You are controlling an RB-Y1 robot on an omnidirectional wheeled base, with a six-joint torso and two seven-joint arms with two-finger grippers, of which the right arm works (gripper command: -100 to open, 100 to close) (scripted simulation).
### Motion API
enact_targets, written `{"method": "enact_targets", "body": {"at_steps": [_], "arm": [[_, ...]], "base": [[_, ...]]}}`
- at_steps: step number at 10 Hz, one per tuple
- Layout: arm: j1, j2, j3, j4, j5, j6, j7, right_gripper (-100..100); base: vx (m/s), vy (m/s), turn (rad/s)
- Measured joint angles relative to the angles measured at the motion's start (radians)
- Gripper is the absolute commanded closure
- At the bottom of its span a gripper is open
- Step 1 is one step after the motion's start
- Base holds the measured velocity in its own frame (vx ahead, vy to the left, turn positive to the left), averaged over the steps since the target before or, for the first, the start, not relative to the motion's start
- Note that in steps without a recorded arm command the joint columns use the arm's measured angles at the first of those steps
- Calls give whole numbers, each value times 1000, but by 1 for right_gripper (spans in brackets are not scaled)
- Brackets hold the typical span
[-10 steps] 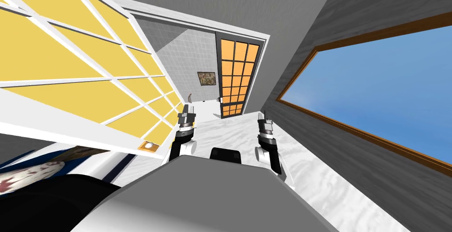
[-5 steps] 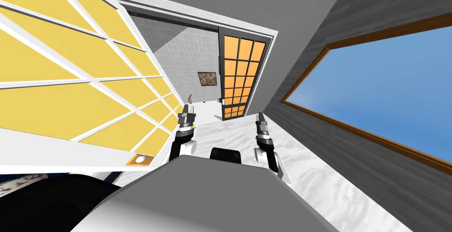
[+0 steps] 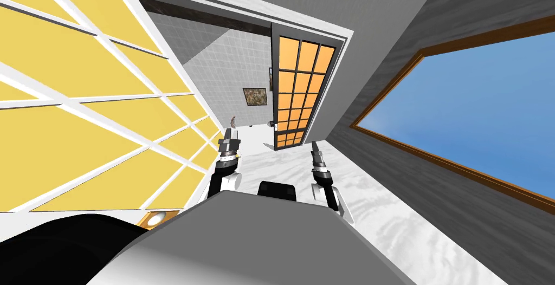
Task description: Pull the door open
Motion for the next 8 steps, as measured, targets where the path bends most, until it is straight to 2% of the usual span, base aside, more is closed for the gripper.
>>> {"method": "enact_targets", "body": {"at_steps": [4, 8], "arm": [[-19, -23, 6, 97, 51, -51, 73, -100], [-34, -39, 15, 176, 95, -91, 139, -100]], "base": [[191, 128, -2], [126, 97, -8]]}}
